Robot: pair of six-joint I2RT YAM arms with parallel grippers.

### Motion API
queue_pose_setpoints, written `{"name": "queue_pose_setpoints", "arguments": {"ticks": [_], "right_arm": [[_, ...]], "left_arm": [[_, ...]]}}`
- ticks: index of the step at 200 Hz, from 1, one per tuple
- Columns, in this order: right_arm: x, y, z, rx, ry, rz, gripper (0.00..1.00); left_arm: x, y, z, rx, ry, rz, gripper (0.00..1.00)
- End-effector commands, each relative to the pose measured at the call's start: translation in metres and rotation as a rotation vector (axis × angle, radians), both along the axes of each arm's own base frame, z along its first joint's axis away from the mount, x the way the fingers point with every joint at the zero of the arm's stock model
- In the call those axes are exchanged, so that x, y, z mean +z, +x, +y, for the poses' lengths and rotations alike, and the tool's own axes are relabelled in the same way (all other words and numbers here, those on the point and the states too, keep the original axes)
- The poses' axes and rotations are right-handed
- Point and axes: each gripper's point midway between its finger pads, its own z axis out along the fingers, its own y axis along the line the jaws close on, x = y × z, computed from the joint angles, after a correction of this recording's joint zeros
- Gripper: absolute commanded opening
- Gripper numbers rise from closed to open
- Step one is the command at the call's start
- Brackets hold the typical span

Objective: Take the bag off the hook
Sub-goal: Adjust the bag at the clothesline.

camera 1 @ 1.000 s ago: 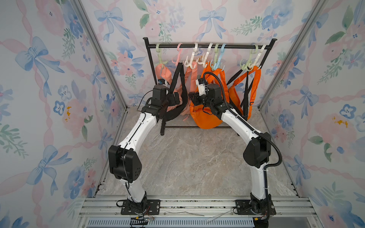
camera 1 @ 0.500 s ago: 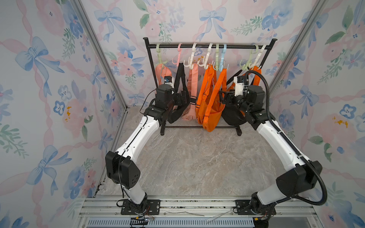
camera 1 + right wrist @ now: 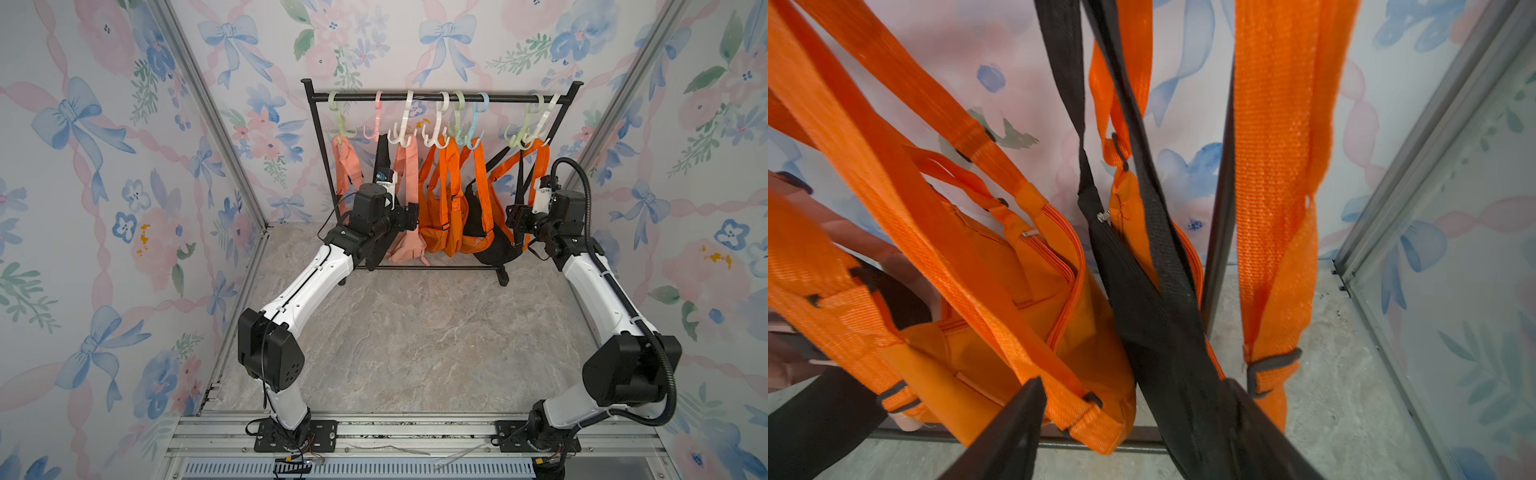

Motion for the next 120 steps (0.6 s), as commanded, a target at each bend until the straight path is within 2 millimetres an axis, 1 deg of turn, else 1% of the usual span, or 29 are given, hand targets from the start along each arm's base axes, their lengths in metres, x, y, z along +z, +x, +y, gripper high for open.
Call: {"name": "queue_pose_setpoints", "arguments": {"ticks": [1,2,4,9,26,39,55,71,81,89,108,120], "right_arm": [[0.004,0.011,-0.006,0.016,0.002,0.006,0.68],[0.006,0.011,-0.007,0.017,0.003,0.004,0.68],[-0.002,0.015,-0.007,0.02,0.007,0.02,0.68],[-0.007,0.02,-0.008,0.022,0.016,0.03,0.68],[-0.012,0.033,-0.007,0.032,0.038,0.039,0.66],[-0.013,0.041,-0.006,0.038,0.06,0.045,0.62],[-0.014,0.049,0.002,0.065,0.098,0.048,0.49],[-0.013,0.054,0.012,0.083,0.113,0.041,0.28],[-0.013,0.055,0.021,0.097,0.113,0.041,0.2],[-0.015,0.057,0.029,0.11,0.117,0.045,0.15],[-0.017,0.059,0.057,0.164,0.135,0.064,0.1],[-0.02,0.057,0.084,0.209,0.139,0.073,0.1]], "left_arm": [[0.011,0.004,-0.004,-0.02,-0.009,-0.031,0.98],[0.011,0.004,-0.004,-0.02,-0.009,-0.031,0.98],[0.01,0.004,-0.004,-0.02,-0.009,-0.03,0.98],[0.01,0.005,-0.004,-0.019,-0.008,-0.029,0.98],[0.01,0.006,-0.006,-0.021,-0.012,-0.026,0.98],[0.008,0.007,-0.008,-0.027,-0.015,-0.021,0.98],[0.006,0.009,-0.01,-0.031,-0.013,-0.011,0.98],[0.004,0.01,-0.012,-0.036,-0.01,-0.004,0.98],[0.002,0.011,-0.012,-0.037,-0.011,0.0,0.98],[-0.001,0.012,-0.014,-0.041,-0.01,0.005,0.98],[-0.004,0.012,-0.016,-0.046,-0.013,0.013,0.98],[-0.005,0.013,-0.017,-0.048,-0.014,0.016,0.98]]}}
